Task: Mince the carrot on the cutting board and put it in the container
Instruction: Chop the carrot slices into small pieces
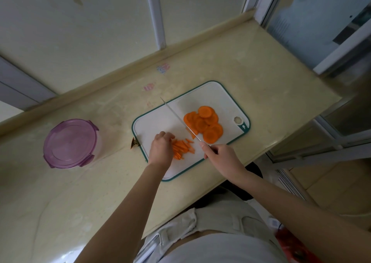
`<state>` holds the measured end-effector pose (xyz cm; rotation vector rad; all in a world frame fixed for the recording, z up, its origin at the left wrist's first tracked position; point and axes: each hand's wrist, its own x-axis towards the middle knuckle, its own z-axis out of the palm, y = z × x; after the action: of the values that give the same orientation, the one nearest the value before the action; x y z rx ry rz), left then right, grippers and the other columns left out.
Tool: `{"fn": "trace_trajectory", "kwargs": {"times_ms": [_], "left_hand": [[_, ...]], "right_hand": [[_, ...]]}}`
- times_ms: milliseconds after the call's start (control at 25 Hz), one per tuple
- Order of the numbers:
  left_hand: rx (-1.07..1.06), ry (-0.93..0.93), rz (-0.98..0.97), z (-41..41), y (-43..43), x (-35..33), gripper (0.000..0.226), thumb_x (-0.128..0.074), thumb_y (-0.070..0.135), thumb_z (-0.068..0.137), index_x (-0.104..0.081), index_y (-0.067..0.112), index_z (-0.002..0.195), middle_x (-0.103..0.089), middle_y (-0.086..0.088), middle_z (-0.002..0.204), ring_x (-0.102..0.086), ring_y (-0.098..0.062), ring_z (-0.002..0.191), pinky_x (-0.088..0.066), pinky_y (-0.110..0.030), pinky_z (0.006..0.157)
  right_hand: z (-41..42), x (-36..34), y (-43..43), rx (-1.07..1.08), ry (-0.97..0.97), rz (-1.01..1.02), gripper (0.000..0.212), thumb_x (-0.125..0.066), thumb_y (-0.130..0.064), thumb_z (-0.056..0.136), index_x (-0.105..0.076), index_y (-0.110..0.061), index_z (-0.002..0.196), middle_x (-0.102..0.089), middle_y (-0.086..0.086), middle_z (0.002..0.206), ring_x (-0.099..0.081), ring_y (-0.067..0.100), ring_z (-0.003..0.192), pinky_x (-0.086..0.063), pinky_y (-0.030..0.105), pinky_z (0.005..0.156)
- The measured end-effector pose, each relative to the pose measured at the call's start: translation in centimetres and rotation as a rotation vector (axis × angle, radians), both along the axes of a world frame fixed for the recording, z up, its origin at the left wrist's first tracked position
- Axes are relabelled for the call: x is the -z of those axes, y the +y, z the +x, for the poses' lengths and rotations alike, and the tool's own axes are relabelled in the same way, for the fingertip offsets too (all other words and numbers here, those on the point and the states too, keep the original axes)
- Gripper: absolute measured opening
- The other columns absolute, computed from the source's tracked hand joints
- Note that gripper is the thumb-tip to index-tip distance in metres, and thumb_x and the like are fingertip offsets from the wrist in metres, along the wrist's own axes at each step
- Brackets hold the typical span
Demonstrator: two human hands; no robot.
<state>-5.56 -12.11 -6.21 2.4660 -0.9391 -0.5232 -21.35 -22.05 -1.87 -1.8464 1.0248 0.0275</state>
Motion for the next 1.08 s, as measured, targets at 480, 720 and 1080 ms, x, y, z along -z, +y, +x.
{"fn": "trace_trajectory", "kwargs": {"times_ms": [480, 720, 1080], "left_hand": [[-0.273, 0.032, 0.176, -5.4, -2.8, 0.3, 0.075, -0.063, 0.053, 0.078, -0.031, 0.008, 0.129, -0.032, -0.012, 0.125, -0.034, -0.028, 0.114, -0.03, -0.033, 0.098], [-0.215, -0.116, 0.192, -6.4, -3.2, 1.4, 0.044, -0.047, 0.036, 0.094, -0.041, 0.005, 0.124, -0.04, -0.016, 0.125, -0.039, -0.031, 0.111, -0.031, -0.036, 0.093], [0.028, -0.234, 0.207, -5.1, -1.1, 1.2, 0.028, -0.041, 0.023, 0.097, -0.046, 0.011, 0.122, -0.043, -0.01, 0.121, -0.04, -0.026, 0.107, -0.033, -0.033, 0.09]], "right_hand": [[-1.4, 0.6, 0.5, 0.079, 0.019, 0.1, 0.052, -0.044, -0.052, 0.094, -0.057, -0.013, 0.062, -0.05, 0.0, 0.053, -0.049, 0.014, 0.051, -0.04, 0.027, 0.056], [-2.0, 0.7, -0.2, 0.163, -0.008, 0.094, 0.05, -0.047, -0.05, 0.094, -0.056, -0.014, 0.06, -0.049, -0.004, 0.05, -0.045, 0.009, 0.047, -0.037, 0.025, 0.055], [-2.2, 0.7, 0.3, 0.099, -0.011, 0.125, 0.049, -0.045, -0.05, 0.094, -0.057, -0.013, 0.064, -0.047, -0.002, 0.051, -0.044, 0.011, 0.046, -0.038, 0.026, 0.053]]}}
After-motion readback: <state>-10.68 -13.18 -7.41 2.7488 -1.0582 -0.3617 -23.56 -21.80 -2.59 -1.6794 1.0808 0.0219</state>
